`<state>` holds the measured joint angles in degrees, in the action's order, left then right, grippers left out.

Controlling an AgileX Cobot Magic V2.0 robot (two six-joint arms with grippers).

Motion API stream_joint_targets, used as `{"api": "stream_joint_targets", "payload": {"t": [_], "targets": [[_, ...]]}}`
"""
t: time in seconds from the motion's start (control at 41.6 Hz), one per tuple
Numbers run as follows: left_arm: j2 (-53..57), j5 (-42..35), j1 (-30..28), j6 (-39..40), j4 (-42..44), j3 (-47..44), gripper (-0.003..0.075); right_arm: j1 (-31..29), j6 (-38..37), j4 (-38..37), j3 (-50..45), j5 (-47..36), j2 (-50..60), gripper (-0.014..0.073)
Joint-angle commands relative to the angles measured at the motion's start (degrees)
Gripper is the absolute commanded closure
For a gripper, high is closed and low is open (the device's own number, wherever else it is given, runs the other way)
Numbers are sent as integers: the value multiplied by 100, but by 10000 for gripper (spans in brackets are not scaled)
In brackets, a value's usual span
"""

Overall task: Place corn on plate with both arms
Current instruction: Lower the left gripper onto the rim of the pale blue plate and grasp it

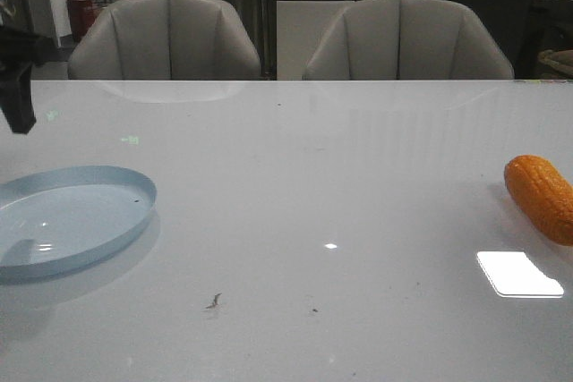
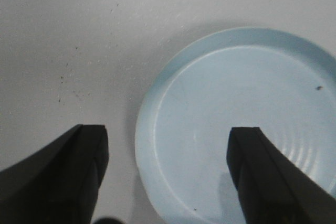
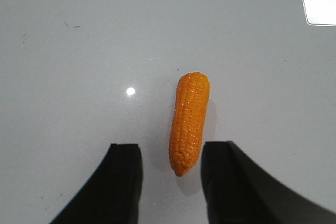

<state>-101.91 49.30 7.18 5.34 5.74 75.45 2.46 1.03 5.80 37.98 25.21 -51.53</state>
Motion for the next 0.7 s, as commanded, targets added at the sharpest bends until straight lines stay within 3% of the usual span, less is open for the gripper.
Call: {"api": "stream_joint_targets", "payload": {"t": [0.0, 0.48, 0.576, 0.673], "targets": [[-29, 14, -83, 48, 287, 209, 206, 3, 15, 16, 209, -287, 35, 201], [-744, -124, -191, 48, 377, 218, 215, 3, 15, 16, 209, -272, 35, 201], [-794, -163, -191, 48, 365, 218, 280, 3, 15, 16, 209, -279, 35, 201], [-862, -173, -191, 48, 365, 218, 405, 3, 15, 16, 209, -279, 35, 201]]}}
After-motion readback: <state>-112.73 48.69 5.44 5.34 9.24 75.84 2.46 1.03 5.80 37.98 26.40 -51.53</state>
